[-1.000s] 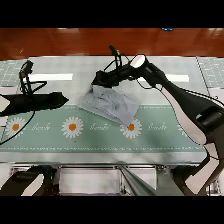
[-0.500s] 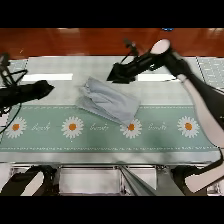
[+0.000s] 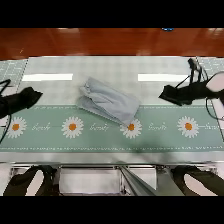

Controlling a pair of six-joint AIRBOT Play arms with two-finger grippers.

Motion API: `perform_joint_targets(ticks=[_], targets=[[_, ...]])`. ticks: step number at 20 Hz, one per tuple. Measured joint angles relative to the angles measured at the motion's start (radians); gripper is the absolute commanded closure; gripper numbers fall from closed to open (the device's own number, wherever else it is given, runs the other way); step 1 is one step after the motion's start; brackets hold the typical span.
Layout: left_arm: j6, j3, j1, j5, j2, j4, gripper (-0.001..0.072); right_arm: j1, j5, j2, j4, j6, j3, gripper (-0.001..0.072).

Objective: Fold the shirts.

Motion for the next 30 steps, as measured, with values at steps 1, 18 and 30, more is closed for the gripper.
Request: perform_joint_targets(ticks=[1,18,30], targets=[[0.000,-0.029,-0.024,0.001,0.006,-0.002,0.0691,0.003,-0.055,-0.010,0.073,-0.018,-0.063,0.0293],[0.000,-0.145,-0.146,0.081,0.019,-0.010,0.0691,0.235,-0.168,-0.438,0.703,-0.417,0.056,0.0691],[-0.013,-0.146,-0.146,0.084,0.019,-0.012,0.0691,0.145,0.346,-0.440,-0.002,-0.131,1.044,0.0692]])
